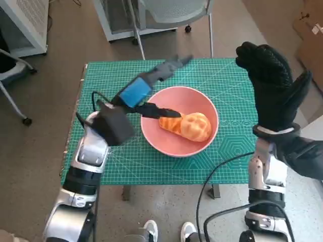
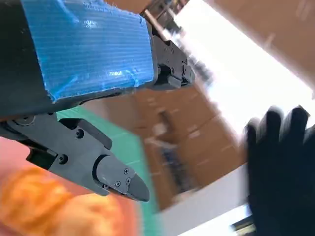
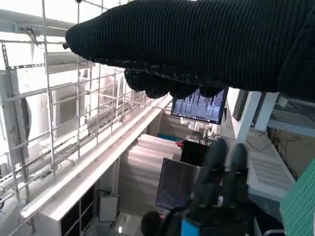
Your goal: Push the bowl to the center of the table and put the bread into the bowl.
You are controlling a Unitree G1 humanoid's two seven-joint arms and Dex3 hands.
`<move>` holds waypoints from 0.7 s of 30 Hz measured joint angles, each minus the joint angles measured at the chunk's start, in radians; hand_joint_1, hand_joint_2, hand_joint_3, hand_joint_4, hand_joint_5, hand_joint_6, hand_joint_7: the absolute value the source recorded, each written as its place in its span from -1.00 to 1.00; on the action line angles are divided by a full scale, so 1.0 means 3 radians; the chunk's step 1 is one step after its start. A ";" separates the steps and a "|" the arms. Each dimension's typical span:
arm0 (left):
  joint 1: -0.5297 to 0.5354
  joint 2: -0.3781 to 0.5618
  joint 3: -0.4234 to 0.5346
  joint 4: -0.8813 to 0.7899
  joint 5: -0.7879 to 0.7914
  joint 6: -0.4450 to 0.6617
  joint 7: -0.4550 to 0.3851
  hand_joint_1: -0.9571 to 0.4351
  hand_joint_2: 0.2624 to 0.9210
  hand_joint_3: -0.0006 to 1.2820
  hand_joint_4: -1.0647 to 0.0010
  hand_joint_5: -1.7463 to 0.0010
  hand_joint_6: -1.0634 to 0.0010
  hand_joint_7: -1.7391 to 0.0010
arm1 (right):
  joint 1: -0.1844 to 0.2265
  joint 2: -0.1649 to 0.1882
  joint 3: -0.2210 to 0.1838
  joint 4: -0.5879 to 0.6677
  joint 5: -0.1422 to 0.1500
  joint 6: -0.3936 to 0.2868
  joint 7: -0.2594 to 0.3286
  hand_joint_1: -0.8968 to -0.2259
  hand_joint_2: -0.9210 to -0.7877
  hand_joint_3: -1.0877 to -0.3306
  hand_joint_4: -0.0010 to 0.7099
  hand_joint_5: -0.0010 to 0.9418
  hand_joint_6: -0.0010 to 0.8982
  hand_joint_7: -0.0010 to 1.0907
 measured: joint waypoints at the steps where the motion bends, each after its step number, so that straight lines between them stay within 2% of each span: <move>1: 0.0005 -0.0006 0.0023 -0.0001 -0.0043 -0.0011 -0.0001 -0.21 0.71 -0.97 0.88 1.00 0.50 0.95 | -0.0009 -0.0001 0.0000 0.0000 0.0000 0.0000 0.0000 -0.09 -1.00 0.21 0.00 -0.99 -0.12 -0.99; 8: 0.0185 -0.0269 0.0357 -0.0261 -0.0811 0.0045 -0.0050 -0.31 0.91 -0.91 0.93 1.00 0.58 0.97 | -0.0116 -0.0042 0.0000 0.0004 -0.0032 0.0024 -0.0040 -0.16 -1.00 0.32 0.04 -0.98 -0.09 -0.98; 14: 0.0291 -0.0519 0.0570 -0.0585 -0.1367 0.0133 -0.0011 -0.26 0.88 -0.89 0.93 0.98 0.57 0.96 | -0.0218 -0.0067 0.0008 0.0013 -0.0057 0.0057 -0.0067 -0.21 -1.00 0.39 0.05 -0.99 -0.08 -0.98; 19: 0.0294 -0.0614 0.0641 -0.0713 -0.1505 0.0118 0.0018 -0.25 0.89 -0.89 0.93 0.98 0.57 0.94 | -0.0275 -0.0067 0.0026 0.0039 -0.0063 0.0067 -0.0077 -0.21 -1.00 0.41 0.05 -0.99 -0.08 -0.98; 21: 0.0294 -0.0621 0.0653 -0.0726 -0.1508 0.0109 0.0022 -0.25 0.92 -0.92 0.92 0.99 0.78 0.67 | -0.0297 -0.0065 0.0035 0.0056 -0.0065 0.0070 -0.0086 -0.20 -1.00 0.41 0.04 -0.99 -0.08 -0.98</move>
